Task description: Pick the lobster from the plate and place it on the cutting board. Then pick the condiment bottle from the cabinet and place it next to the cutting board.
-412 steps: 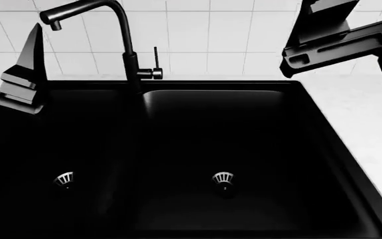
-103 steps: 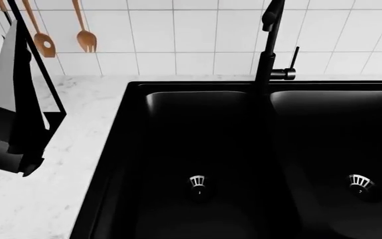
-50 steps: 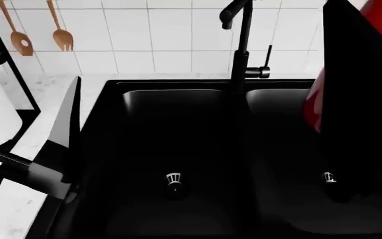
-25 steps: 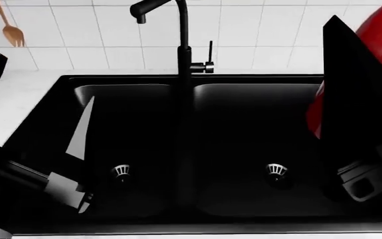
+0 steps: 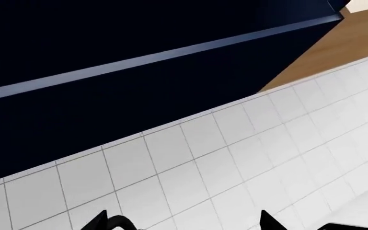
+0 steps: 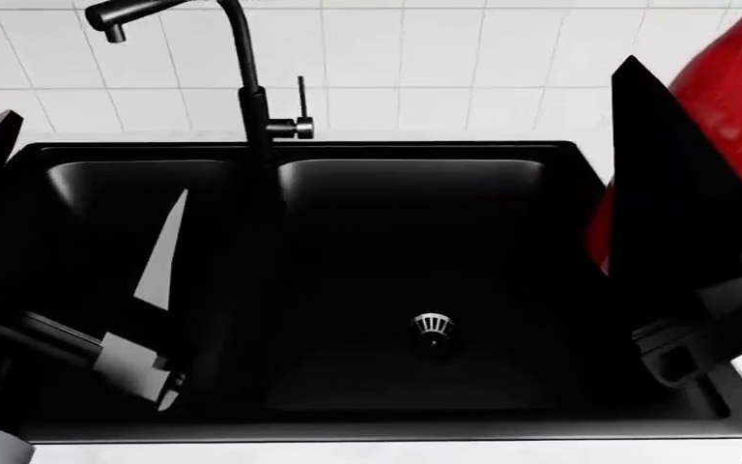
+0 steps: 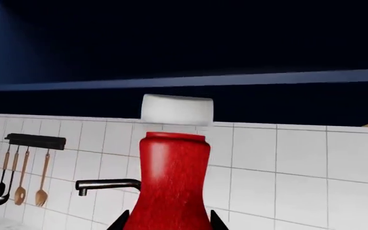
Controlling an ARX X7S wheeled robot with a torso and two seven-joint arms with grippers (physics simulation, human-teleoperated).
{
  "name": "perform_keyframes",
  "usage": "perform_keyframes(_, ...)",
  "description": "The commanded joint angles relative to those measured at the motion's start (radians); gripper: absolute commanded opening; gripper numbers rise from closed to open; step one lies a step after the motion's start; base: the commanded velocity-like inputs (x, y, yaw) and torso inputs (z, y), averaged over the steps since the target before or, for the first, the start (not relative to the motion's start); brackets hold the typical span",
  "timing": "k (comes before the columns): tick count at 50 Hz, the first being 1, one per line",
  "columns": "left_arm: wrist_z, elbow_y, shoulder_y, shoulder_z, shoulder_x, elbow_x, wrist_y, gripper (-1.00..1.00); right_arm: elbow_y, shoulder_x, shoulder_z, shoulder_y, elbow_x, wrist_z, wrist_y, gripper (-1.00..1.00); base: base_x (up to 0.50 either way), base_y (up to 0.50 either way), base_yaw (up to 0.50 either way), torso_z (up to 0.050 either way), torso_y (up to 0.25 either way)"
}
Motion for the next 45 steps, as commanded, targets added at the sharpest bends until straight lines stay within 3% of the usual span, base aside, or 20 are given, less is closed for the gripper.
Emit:
perform_keyframes(1, -0.005, 0.004, 0.013, -0.002, -0.007, 0.002, 0.009, 1.0, -0.004, -0.022, 0.022, -0.02, -0.027, -0.029, 0.031, -1.0, 0.0, -0.5, 0.0, 0.0, 0.0)
perform_keyframes(35, -0.024, 0.006, 0.023, -0.001, -0.029, 0.0, 0.024, 1.0, -0.012, 0.041, 0.014, -0.036, 0.004, -0.031, -0.028, -1.0, 0.0, -0.5, 0.0, 0.0, 0.0)
perform_keyframes(45, -0.026, 0.002, 0.022, 0.004, -0.032, 0.004, 0.031, 1.0, -0.009, 0.007, 0.024, -0.047, -0.032, -0.057, 0.007, -1.0, 0.0, -0.5, 0.0, 0.0, 0.0)
